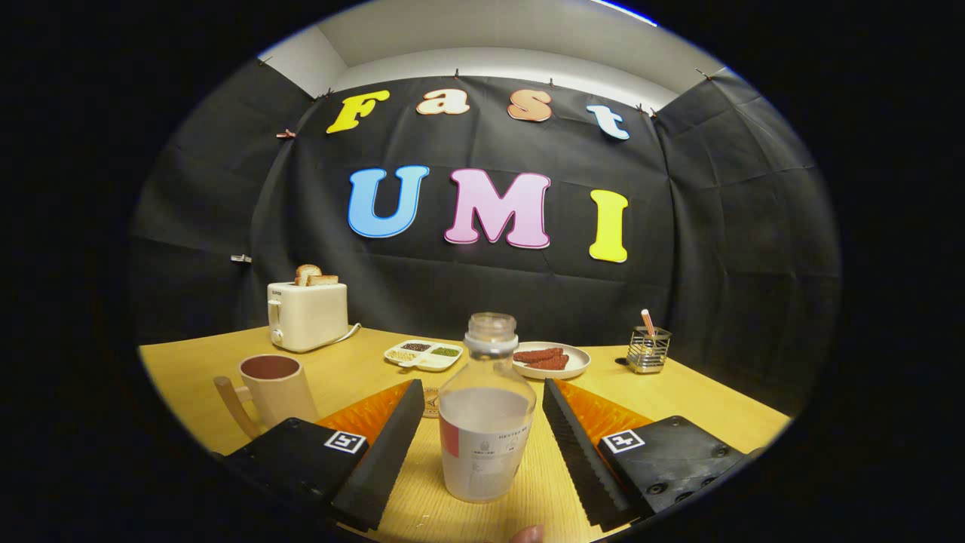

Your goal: Take the bottle from table, then pour the juice into the cup, finally place the bottle on the coaster

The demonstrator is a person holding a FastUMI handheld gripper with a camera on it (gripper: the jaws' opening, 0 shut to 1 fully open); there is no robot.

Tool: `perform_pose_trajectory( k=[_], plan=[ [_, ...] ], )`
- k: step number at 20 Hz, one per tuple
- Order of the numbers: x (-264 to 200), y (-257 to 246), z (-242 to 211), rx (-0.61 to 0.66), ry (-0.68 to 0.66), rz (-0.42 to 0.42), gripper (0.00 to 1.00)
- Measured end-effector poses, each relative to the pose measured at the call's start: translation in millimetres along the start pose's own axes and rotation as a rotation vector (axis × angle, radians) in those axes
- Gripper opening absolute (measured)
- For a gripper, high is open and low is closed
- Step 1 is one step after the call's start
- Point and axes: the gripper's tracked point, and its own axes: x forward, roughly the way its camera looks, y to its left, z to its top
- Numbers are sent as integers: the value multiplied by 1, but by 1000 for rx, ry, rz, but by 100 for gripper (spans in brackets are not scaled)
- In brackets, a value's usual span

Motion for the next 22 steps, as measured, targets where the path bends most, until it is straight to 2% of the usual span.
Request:
perform_pose_trajectory(
  k=[6,8,9,15,22],
  plan=[
    [12,-2,-23,34,34,-39,97],
    [15,-13,-19,38,52,-80,77],
    [16,-18,-14,15,56,-116,76],
    [19,-11,48,-242,97,-134,70],
    [9,28,98,-583,120,-77,70]
  ],
)
